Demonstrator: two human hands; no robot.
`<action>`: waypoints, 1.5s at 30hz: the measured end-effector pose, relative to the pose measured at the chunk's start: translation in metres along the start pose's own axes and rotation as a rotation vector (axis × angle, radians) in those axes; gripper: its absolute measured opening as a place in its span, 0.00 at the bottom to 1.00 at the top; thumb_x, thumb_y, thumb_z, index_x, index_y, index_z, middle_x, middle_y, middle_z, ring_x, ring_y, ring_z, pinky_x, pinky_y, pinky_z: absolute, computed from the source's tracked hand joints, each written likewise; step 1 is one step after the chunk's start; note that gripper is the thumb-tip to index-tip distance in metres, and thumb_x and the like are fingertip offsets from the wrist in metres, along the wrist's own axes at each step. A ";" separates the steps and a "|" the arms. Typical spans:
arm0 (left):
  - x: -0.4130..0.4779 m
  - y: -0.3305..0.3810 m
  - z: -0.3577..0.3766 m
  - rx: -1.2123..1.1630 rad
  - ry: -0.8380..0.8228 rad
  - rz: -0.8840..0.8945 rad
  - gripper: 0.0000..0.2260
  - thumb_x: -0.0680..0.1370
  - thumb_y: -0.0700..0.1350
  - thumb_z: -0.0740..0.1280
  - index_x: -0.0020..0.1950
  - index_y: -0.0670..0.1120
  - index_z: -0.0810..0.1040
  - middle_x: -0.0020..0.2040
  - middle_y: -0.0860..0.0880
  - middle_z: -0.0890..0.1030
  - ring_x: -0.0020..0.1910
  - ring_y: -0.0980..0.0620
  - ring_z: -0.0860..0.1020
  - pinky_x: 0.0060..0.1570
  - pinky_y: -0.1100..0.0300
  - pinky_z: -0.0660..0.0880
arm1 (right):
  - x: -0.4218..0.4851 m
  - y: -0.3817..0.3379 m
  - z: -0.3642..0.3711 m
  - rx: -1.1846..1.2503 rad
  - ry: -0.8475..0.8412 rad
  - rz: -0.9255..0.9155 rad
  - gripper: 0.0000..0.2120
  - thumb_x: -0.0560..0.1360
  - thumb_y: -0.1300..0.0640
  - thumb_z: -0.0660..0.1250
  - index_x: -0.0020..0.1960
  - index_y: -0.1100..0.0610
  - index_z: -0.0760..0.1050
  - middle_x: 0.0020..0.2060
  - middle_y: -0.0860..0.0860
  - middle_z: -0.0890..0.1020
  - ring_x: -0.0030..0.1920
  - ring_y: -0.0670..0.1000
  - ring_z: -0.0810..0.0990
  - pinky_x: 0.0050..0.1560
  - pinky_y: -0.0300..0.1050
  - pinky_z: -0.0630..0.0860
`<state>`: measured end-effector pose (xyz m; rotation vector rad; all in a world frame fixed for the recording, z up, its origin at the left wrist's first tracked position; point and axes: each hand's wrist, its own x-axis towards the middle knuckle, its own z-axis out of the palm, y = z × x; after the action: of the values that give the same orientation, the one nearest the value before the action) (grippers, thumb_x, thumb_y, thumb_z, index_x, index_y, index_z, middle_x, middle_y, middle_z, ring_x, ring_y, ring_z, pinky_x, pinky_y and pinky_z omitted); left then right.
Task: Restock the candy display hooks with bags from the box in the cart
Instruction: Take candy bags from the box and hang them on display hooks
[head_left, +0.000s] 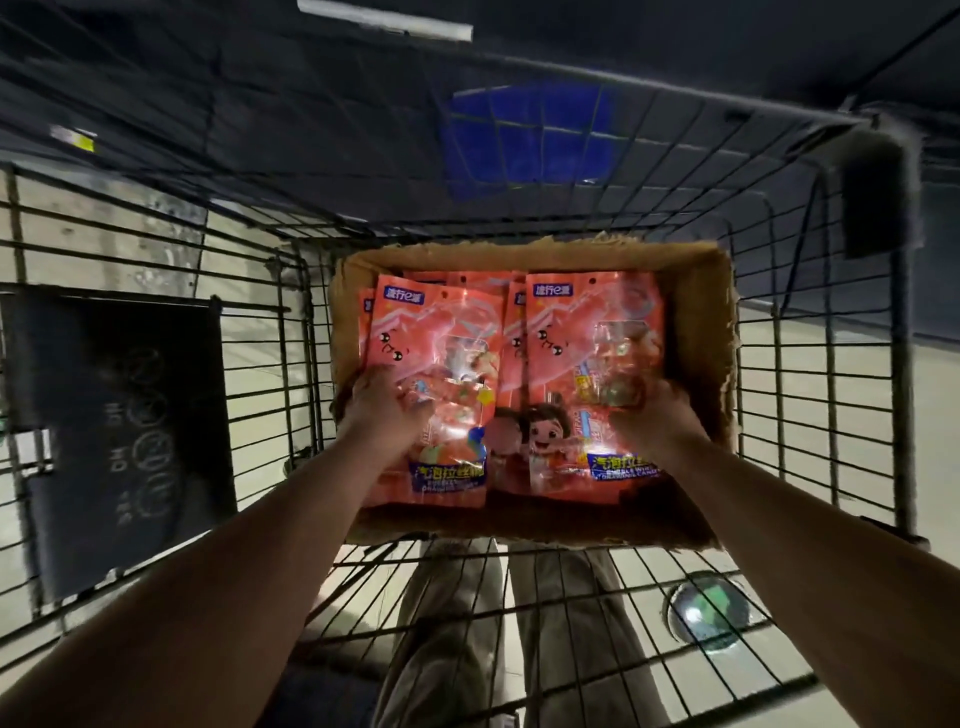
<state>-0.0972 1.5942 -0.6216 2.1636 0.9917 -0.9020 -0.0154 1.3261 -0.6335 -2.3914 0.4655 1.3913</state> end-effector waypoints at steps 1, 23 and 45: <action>0.002 -0.002 0.002 -0.030 0.028 -0.014 0.29 0.74 0.53 0.71 0.72 0.48 0.67 0.69 0.44 0.69 0.62 0.42 0.74 0.58 0.52 0.74 | 0.004 0.001 0.002 0.029 0.004 0.003 0.33 0.69 0.46 0.68 0.72 0.53 0.64 0.63 0.59 0.74 0.58 0.62 0.77 0.59 0.54 0.77; -0.009 -0.009 0.011 -0.671 -0.037 -0.259 0.12 0.73 0.39 0.73 0.55 0.43 0.79 0.42 0.48 0.82 0.39 0.50 0.81 0.42 0.57 0.79 | -0.001 0.008 0.017 0.731 0.008 -0.032 0.09 0.71 0.60 0.73 0.48 0.56 0.75 0.37 0.46 0.78 0.36 0.44 0.77 0.27 0.32 0.74; -0.148 0.014 -0.094 -0.886 -0.001 0.009 0.03 0.75 0.47 0.71 0.45 0.52 0.77 0.44 0.46 0.80 0.47 0.44 0.79 0.55 0.45 0.75 | -0.169 -0.002 -0.040 0.976 0.071 -0.269 0.03 0.76 0.57 0.67 0.49 0.56 0.75 0.48 0.57 0.83 0.47 0.57 0.83 0.49 0.56 0.80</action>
<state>-0.1277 1.5949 -0.4479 1.4037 1.1014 -0.3355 -0.0634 1.3288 -0.4669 -1.6119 0.6241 0.6979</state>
